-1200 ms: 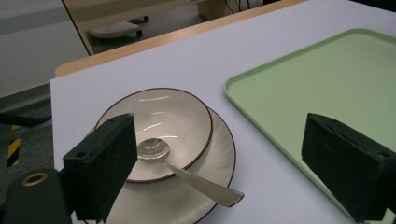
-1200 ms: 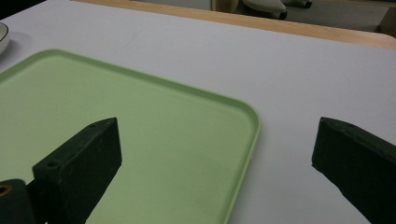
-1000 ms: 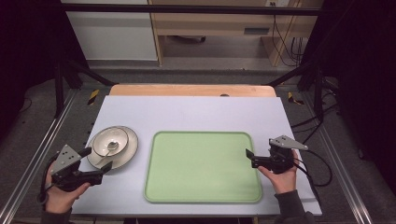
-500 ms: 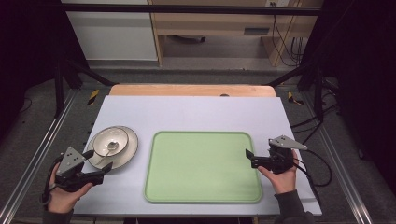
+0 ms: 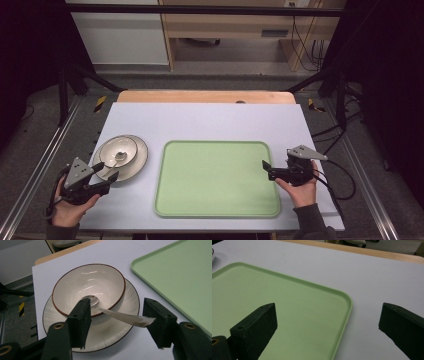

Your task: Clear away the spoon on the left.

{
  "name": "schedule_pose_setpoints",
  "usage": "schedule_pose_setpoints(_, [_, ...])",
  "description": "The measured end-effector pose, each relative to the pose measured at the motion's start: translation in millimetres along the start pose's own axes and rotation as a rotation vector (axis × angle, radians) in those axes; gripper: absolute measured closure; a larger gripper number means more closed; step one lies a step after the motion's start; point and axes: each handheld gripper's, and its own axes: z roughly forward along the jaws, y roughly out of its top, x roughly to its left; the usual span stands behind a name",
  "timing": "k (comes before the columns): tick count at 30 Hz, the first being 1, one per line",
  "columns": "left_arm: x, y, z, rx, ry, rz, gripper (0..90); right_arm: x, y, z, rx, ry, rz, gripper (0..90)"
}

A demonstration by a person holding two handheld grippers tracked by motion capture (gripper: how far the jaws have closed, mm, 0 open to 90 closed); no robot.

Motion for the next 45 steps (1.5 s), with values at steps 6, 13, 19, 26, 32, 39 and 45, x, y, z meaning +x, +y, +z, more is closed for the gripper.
schedule_pose_setpoints(6, [-2.2, -0.1, 1.7, 0.014, 0.004, 0.022, 52.9, 0.1, 0.0, 0.3, 0.003, 0.001, 0.000, 2.2])
schedule_pose_setpoints(13, [-3.8, -0.2, 2.5, 0.023, 0.012, 0.041, 61.5, 0.2, -0.2, 0.8, 0.005, 0.002, -0.002, 2.2])
schedule_pose_setpoints(19, [-4.4, 0.0, 3.5, 0.024, 0.015, 0.038, 66.4, 0.5, -0.3, 1.2, 0.008, 0.003, 0.000, 2.2])
schedule_pose_setpoints(26, [-4.8, 0.1, 3.9, 0.026, 0.015, 0.035, 71.5, 0.1, -0.1, 0.9, 0.005, 0.005, 0.001, 2.2])
schedule_pose_setpoints(32, [-4.6, 0.4, 2.5, 0.023, 0.024, 0.034, 75.3, 0.1, -0.1, 1.0, 0.008, 0.005, 0.001, 2.2])
schedule_pose_setpoints(39, [-3.4, 0.4, 0.3, 0.019, 0.035, 0.030, 79.2, 0.2, 0.0, 0.9, 0.007, 0.007, 0.003, 2.1])
schedule_pose_setpoints(45, [-2.4, 0.6, -1.0, 0.027, 0.045, 0.029, 82.9, -0.6, 0.2, 0.3, 0.006, 0.005, -0.001, 2.1])
